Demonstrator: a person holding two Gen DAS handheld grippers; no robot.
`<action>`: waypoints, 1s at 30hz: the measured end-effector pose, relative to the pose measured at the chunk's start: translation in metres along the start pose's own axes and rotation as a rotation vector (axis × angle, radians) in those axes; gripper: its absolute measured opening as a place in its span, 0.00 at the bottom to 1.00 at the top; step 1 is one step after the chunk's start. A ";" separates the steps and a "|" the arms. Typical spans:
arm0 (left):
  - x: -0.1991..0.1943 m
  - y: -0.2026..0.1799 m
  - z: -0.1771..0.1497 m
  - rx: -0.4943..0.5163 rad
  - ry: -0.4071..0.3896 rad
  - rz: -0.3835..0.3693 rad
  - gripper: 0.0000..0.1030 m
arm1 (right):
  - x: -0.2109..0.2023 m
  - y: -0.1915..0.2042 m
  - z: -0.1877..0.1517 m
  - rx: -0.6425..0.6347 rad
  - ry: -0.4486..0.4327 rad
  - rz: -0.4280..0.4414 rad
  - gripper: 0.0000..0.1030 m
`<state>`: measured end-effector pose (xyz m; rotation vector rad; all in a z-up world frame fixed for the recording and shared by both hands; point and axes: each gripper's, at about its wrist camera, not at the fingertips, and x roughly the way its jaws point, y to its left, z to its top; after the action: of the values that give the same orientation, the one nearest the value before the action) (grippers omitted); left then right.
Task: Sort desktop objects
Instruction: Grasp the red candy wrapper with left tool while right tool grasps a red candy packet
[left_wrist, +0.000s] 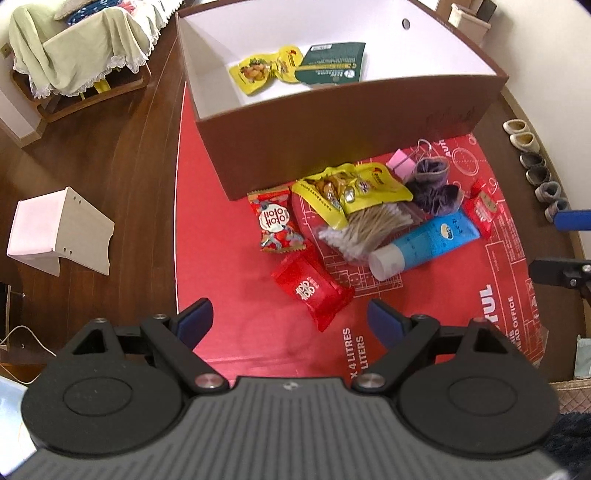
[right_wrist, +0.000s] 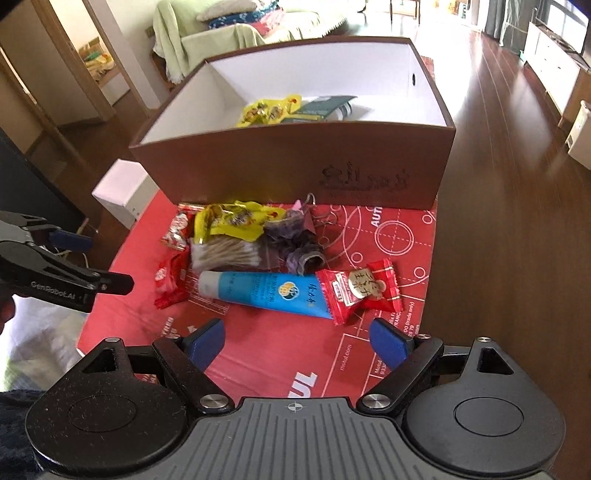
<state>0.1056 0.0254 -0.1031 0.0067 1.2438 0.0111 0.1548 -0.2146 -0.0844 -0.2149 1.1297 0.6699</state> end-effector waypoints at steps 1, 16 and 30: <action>0.001 -0.001 0.000 0.003 0.003 0.003 0.86 | 0.002 0.000 0.001 -0.003 0.008 -0.004 0.85; 0.026 -0.005 0.007 0.002 0.042 0.022 0.85 | 0.031 -0.006 0.007 -0.032 0.091 -0.010 0.85; 0.052 0.018 0.018 -0.177 0.059 -0.041 0.68 | 0.033 -0.023 0.011 0.015 0.111 -0.011 0.85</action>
<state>0.1394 0.0445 -0.1459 -0.1742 1.2979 0.0866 0.1855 -0.2149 -0.1133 -0.2475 1.2387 0.6455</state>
